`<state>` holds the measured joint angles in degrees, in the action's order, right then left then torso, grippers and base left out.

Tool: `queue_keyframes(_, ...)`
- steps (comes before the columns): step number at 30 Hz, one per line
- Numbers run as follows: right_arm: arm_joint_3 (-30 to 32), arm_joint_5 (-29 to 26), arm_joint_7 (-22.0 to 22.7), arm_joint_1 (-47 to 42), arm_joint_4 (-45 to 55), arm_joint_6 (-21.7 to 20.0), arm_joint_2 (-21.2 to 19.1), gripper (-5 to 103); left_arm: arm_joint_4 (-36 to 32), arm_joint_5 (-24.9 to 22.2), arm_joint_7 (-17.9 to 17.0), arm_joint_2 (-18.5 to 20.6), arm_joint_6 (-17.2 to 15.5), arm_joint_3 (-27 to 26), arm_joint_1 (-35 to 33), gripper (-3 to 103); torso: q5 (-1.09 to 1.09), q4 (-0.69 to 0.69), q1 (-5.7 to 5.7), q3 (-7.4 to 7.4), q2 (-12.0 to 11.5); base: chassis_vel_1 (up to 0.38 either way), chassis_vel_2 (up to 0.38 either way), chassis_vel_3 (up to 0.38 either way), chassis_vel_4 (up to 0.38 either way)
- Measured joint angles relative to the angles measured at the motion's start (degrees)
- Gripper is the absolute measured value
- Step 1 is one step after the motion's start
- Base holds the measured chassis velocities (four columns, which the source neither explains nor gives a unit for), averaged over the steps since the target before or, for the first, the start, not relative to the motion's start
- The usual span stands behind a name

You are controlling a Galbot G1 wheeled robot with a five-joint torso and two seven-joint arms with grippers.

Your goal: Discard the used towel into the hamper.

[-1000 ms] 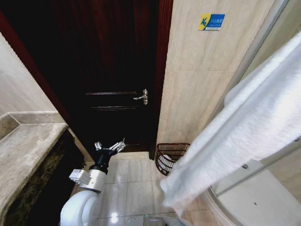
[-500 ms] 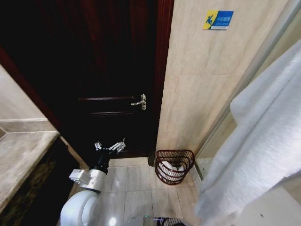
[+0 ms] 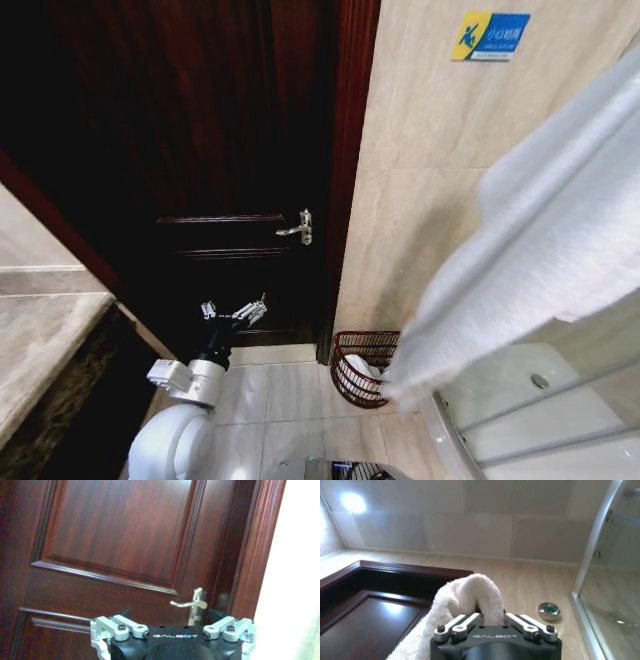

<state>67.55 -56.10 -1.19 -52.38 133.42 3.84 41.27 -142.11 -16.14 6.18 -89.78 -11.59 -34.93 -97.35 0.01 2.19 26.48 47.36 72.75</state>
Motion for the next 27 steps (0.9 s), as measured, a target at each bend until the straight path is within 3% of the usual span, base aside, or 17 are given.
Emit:
queue_keyframes(3, -1.7, 0.2, -0.3, 1.7, -1.2, 0.3, -0.4, 8, 0.0, 0.0, 0.0, 0.0, 0.0, 0.0, 0.0, 100, 0.0, 0.0, 0.01, 0.0, 0.0, 0.052, 0.026, 0.035, 0.064)
queue_keyframes(15, -18.3, 7.8, -1.0, 18.1, -10.4, 3.5, 1.1, 8, 0.0, 0.0, 0.0, 0.0, 0.0, 0.0, 0.0, 100, -0.03, 0.04, 0.06, 0.02, 0.0, 0.062, 0.078, 0.076, 0.06)
queue_keyframes(27, -19.2, 12.7, -3.7, 20.2, -17.2, 5.7, 2.5, 8, 0.0, 0.0, 0.0, 0.0, 0.0, 0.0, 0.0, 100, 0.01, 0.0, 0.05, 0.02, 0.0, 0.0, 0.0, 0.0, 0.0)
